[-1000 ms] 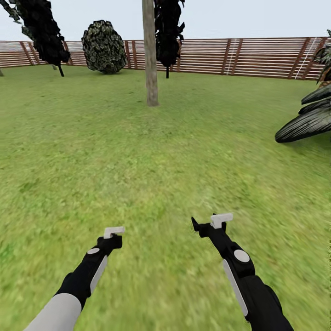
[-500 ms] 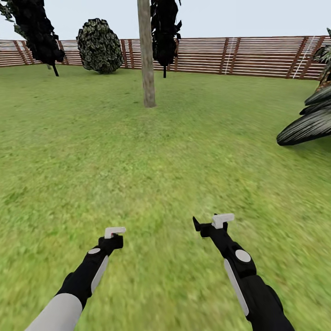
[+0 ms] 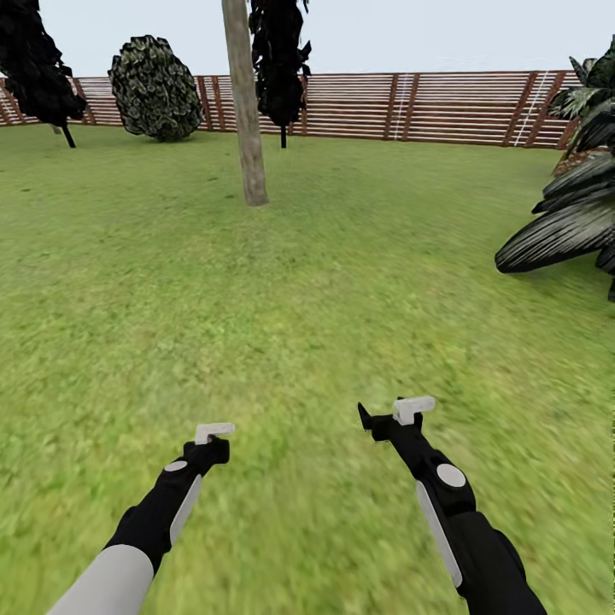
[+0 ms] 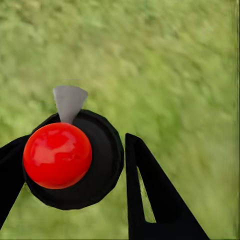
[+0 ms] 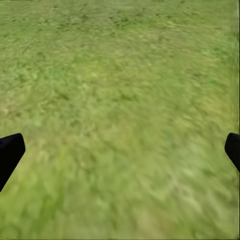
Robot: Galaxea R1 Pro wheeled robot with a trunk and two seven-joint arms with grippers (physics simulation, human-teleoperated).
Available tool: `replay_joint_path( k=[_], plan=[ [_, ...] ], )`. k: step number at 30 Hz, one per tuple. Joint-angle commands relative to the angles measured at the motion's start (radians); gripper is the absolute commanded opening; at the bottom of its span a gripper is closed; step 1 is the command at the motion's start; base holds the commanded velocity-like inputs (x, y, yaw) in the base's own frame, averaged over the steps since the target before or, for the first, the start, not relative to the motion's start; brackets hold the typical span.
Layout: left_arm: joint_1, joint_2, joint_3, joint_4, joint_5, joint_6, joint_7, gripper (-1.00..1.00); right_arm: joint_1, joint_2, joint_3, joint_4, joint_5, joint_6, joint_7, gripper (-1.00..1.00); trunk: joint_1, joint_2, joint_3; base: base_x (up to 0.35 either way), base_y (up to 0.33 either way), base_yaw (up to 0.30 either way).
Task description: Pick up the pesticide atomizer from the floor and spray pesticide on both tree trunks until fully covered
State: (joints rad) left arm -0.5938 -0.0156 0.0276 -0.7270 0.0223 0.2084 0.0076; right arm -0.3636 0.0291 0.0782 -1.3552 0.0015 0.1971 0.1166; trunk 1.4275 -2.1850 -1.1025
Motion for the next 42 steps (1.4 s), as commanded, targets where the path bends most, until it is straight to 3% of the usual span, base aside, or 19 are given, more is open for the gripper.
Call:
replay_joint_path(
  k=[1,13,42],
  plan=[
    [0.000,0.000,0.000,0.000,0.000,0.000,0.000,-1.00,0.000,0.000,0.000,0.000,0.000,0.000,0.000,1.00,0.000,0.000,0.001,0.340,0.016,-0.252],
    [-0.001,0.000,0.000,0.000,0.001,-0.001,0.000,-1.00,0.000,0.002,0.000,0.002,0.000,-0.001,0.000,1.00,0.000,0.000,0.009,0.333,0.134,-0.237],
    [-0.001,0.000,0.000,0.000,0.001,-0.001,0.000,-1.00,0.000,0.003,0.000,0.002,0.000,-0.001,0.000,1.00,0.000,0.000,0.009,0.251,0.246,-0.006]
  ],
)
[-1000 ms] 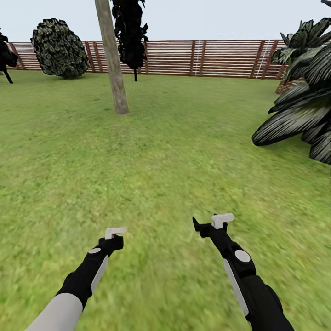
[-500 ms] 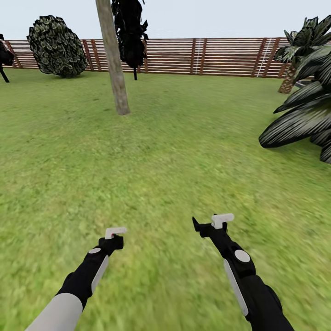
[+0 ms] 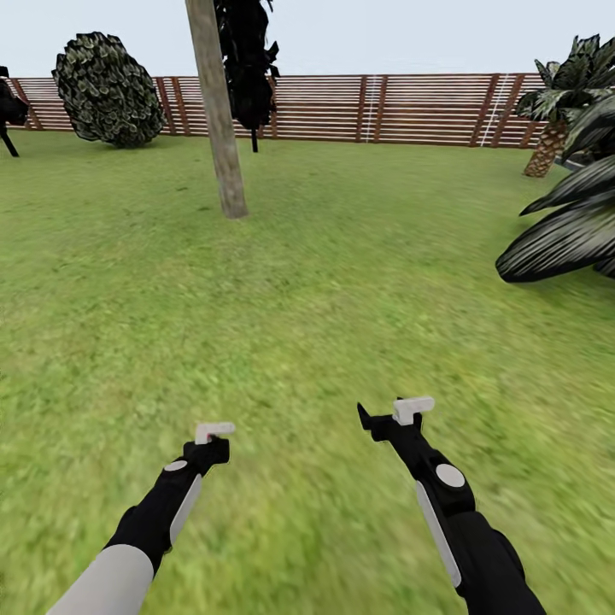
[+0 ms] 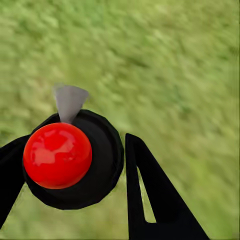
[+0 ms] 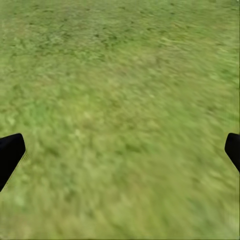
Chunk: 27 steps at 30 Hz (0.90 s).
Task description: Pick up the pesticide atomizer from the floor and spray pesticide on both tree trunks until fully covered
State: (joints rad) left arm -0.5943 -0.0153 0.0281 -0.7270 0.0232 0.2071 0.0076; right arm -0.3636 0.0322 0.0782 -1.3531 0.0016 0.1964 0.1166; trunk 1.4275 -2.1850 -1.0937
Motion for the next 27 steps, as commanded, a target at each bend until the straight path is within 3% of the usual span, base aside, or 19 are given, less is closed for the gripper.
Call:
replay_joint_path(
  k=[1,27],
  plan=[
    [0.000,0.000,0.000,0.000,0.000,0.000,0.000,-1.00,0.000,0.000,0.000,0.000,0.000,0.000,0.000,1.00,0.000,0.000,0.000,0.242,0.253,0.000],
    [0.000,0.000,0.000,0.000,0.000,0.000,0.000,-1.00,0.000,0.000,0.002,0.000,0.000,0.000,0.000,1.00,0.000,0.000,0.000,0.248,0.250,0.000]
  ],
)
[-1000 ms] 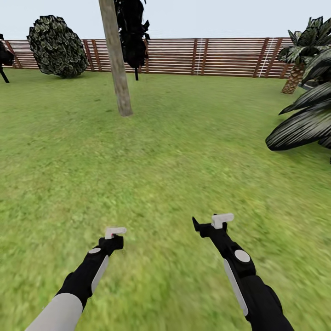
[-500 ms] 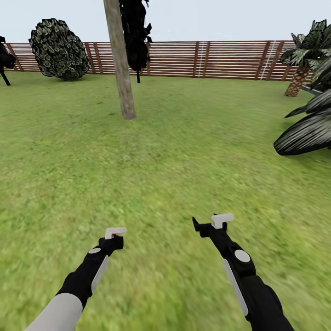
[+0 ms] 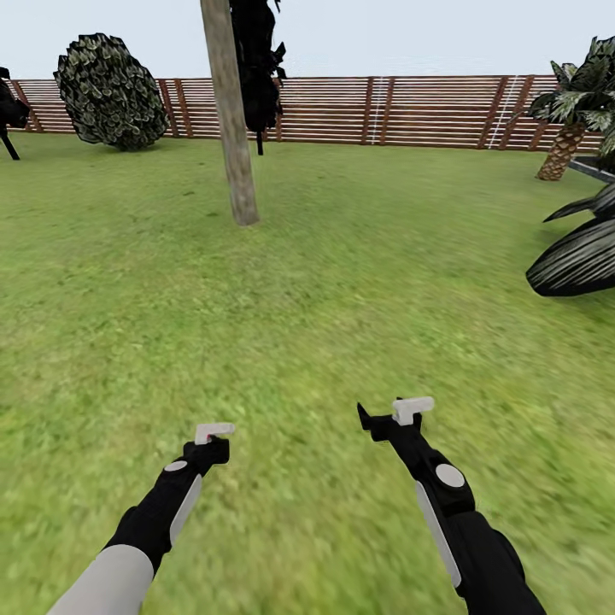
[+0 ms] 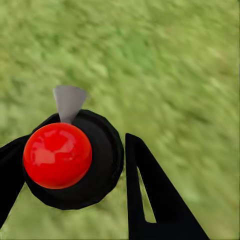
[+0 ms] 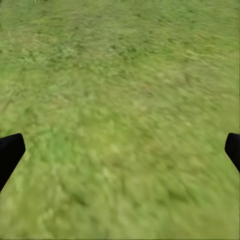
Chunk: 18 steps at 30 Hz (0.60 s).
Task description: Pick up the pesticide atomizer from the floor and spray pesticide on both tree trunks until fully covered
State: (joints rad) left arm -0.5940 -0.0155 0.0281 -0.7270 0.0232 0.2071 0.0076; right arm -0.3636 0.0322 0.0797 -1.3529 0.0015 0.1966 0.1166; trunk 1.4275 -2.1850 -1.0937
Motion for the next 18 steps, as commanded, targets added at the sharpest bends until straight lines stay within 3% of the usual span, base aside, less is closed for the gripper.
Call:
replay_joint_path(
  k=[1,18],
  plan=[
    [0.000,0.000,0.000,0.000,0.000,0.000,0.000,-1.00,0.000,0.000,0.000,0.000,0.000,0.000,0.000,1.00,0.000,0.000,0.000,0.278,0.233,0.000],
    [0.000,-0.001,0.000,0.000,0.000,0.000,0.000,-1.00,0.000,0.000,0.000,0.000,0.000,0.000,0.000,1.00,0.000,0.000,0.000,0.280,0.232,0.000]
  ],
)
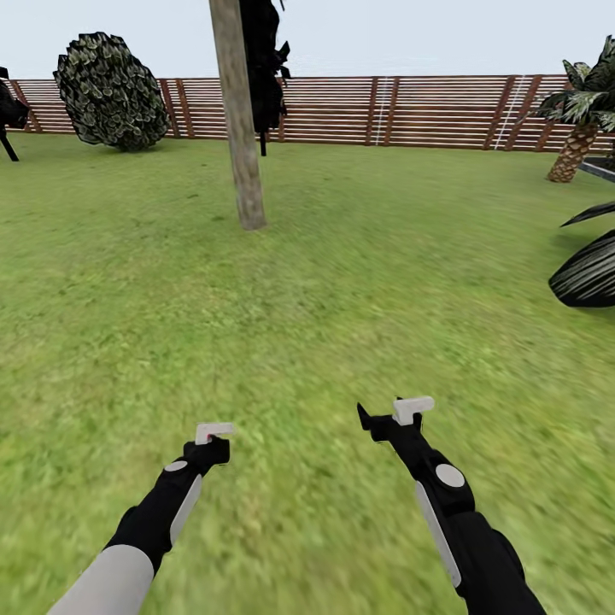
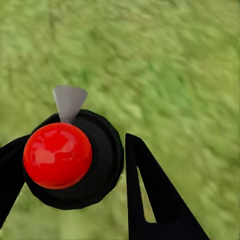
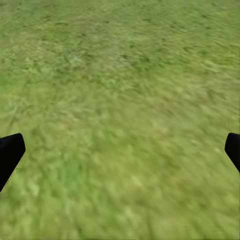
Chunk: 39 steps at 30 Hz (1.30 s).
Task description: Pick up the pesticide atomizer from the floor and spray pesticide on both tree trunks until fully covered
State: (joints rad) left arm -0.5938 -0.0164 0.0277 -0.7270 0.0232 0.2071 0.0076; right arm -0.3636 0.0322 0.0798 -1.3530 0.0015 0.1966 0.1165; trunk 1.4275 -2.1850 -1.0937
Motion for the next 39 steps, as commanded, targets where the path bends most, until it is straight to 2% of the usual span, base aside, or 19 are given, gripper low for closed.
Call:
replay_joint_path(
  k=[1,39],
  plan=[
    [0.000,0.000,0.000,0.000,0.000,0.000,0.000,-1.00,0.000,0.000,0.000,0.000,0.000,0.000,0.000,1.00,0.000,0.000,0.000,0.280,0.231,0.000],
    [0.000,0.000,0.000,0.000,0.000,0.000,0.000,-1.00,0.000,0.000,0.000,0.000,0.000,0.000,0.000,1.00,0.000,0.000,0.000,0.280,0.231,0.000]
  ],
)
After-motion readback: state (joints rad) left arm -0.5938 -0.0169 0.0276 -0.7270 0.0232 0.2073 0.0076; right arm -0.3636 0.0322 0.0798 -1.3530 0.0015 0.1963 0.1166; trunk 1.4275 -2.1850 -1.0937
